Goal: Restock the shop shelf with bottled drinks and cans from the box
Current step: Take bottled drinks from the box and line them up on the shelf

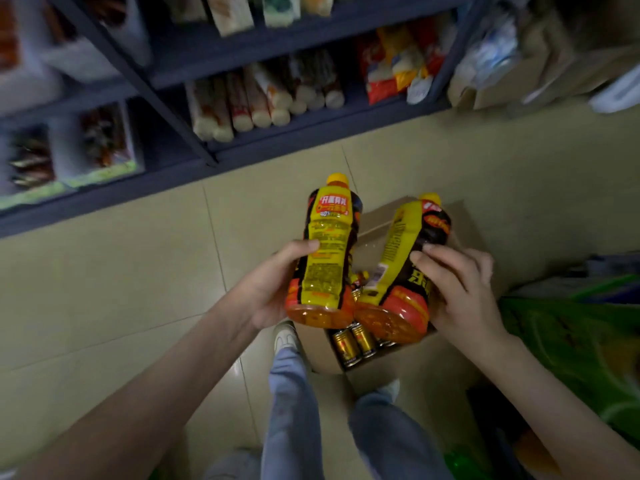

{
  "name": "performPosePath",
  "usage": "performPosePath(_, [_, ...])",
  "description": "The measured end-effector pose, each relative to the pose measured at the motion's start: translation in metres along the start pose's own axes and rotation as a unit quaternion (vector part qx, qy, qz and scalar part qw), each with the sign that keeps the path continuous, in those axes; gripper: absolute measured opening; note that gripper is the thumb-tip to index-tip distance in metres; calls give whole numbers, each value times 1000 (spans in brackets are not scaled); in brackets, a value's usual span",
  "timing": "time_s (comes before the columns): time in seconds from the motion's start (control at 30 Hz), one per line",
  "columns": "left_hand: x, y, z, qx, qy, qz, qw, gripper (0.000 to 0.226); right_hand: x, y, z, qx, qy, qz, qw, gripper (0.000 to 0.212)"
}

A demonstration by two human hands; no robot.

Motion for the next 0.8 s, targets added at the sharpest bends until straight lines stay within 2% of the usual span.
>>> performPosePath(0.07, [31, 44, -14, 19, -1, 23, 1000, 91, -46, -17, 37, -33, -37, 10, 999, 86])
performPosePath(0.13, [64, 83, -27, 51, 4, 47, 998, 88, -89, -32, 68, -47, -55, 27, 997, 85])
performPosePath(0.27, [119, 144, -59, 111, 5, 74, 991, 66, -162, -50, 117, -31, -86, 59, 994, 94])
performPosePath(0.4, [165, 194, -95, 160, -43, 109, 980, 87, -225, -51, 159, 15, -245, 37, 969, 81])
performPosePath(0.43, [177, 206, -101, 169, -65, 125, 976, 92, -239, -49, 170, 40, -311, 16, 950, 75])
performPosePath(0.47, [188, 216, -106, 175, -88, 140, 971, 94, -252, -44, 181, 84, -394, -6, 915, 71])
performPosePath(0.5, [200, 226, -108, 179, -108, 154, 966, 96, -262, -37, 193, 133, -495, -37, 858, 65])
performPosePath(0.57, [222, 243, -106, 180, -134, 182, 957, 99, -277, -21, 214, 188, -621, -95, 755, 36])
performPosePath(0.6, [232, 250, -103, 180, -141, 200, 953, 98, -284, -14, 226, 200, -627, -124, 742, 29])
performPosePath(0.67, [249, 261, -93, 175, -149, 228, 946, 95, -294, 0, 241, 230, -590, -192, 750, 34])
performPosePath(0.7, [257, 265, -88, 171, -159, 240, 942, 94, -300, 7, 247, 239, -573, -224, 751, 42])
performPosePath(0.8, [282, 277, -70, 170, -212, 289, 918, 78, -324, 35, 268, 250, -522, -280, 766, 95])
Point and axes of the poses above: each hand's wrist, its own y-axis away from the middle knuckle, its own x-axis out of the palm, z = x × y, the point moved 6 cm from there along -y, towards the middle knuckle, and after that the axes turned 8 degrees about -y, right-handed, at the moved point
